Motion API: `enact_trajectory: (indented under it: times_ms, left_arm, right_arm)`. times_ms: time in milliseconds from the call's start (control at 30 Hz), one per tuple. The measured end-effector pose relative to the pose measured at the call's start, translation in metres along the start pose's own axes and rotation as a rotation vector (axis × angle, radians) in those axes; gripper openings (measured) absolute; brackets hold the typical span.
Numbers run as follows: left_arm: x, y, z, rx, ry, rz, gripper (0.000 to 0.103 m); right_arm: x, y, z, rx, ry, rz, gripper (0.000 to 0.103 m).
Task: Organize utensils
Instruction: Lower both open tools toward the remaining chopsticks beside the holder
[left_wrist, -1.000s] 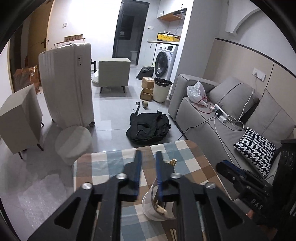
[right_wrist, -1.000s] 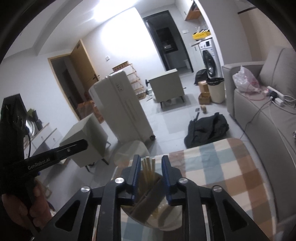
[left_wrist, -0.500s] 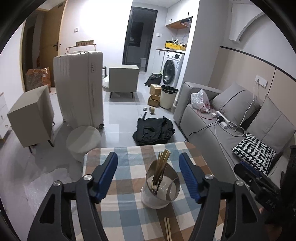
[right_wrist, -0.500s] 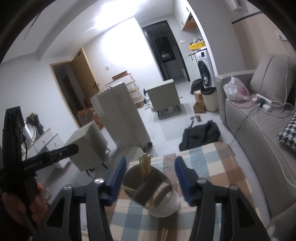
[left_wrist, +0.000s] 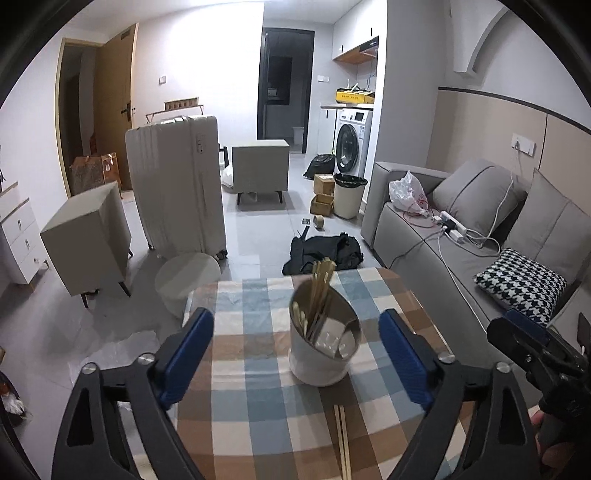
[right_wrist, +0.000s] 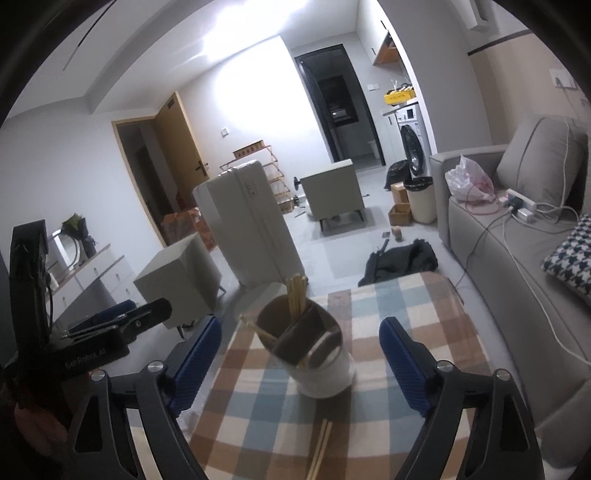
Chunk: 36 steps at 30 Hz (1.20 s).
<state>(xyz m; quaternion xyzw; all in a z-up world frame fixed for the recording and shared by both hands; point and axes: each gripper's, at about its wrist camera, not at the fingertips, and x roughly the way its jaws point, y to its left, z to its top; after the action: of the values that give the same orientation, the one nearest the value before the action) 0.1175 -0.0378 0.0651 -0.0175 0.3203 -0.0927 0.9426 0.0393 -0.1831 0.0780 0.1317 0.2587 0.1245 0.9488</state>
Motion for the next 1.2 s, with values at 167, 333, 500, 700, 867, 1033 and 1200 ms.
enact_trajectory:
  times_ms: [167, 333, 500, 700, 867, 1033, 1200]
  left_arm:
    - [0.004, 0.002, -0.023, -0.042, 0.028, 0.024, 0.098]
    - [0.014, 0.002, -0.054, -0.065, 0.075, 0.031, 0.098]
    - [0.035, 0.007, -0.083, -0.077, 0.149, 0.051, 0.098]
    - [0.066, 0.018, -0.105, -0.059, 0.244, 0.101, 0.098]
    - [0.072, 0.021, -0.107, -0.034, 0.27, 0.08, 0.098]
    - [0.081, 0.034, -0.11, -0.084, 0.317, 0.071, 0.098]
    - [0.089, 0.051, -0.111, -0.117, 0.343, 0.131, 0.098]
  right_arm:
    - [-0.003, -0.006, -0.02, 0.014, 0.038, -0.031, 0.098]
    - [0.006, -0.016, -0.047, 0.025, 0.114, -0.065, 0.098]
    - [0.026, -0.029, -0.075, 0.02, 0.23, -0.102, 0.098]
    - [0.054, -0.037, -0.098, 0.031, 0.363, -0.117, 0.095]
    - [0.088, -0.04, -0.115, 0.053, 0.502, -0.095, 0.084]
    - [0.126, -0.038, -0.126, 0.031, 0.639, -0.107, 0.065]
    - [0.165, -0.038, -0.139, 0.011, 0.758, -0.108, 0.037]
